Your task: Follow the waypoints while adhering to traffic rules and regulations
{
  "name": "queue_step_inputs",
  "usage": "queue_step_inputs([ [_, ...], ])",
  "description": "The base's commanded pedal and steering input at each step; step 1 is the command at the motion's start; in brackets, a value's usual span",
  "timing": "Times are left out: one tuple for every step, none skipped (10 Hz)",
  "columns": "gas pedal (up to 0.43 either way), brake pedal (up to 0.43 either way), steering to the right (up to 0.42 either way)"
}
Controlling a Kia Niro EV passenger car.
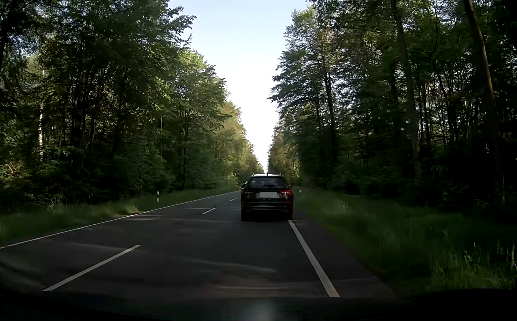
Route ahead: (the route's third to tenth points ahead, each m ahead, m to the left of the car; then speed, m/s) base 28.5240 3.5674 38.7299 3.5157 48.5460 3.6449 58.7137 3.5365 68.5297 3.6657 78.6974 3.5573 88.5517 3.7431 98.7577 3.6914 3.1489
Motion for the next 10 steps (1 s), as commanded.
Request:
queue_step_inputs([
  [0.0, 0.0, -0.008],
  [0.0, 0.0, -0.008],
  [0.0, 0.0, -0.008],
  [0.0, 0.0, -0.008],
  [0.0, 0.0, -0.008],
  [0.0, 0.0, -0.008],
  [0.0, 0.0, -0.008],
  [0.0, 0.0, -0.008],
  [0.0, 0.0, -0.007],
  [0.0, 0.0, -0.006],
])
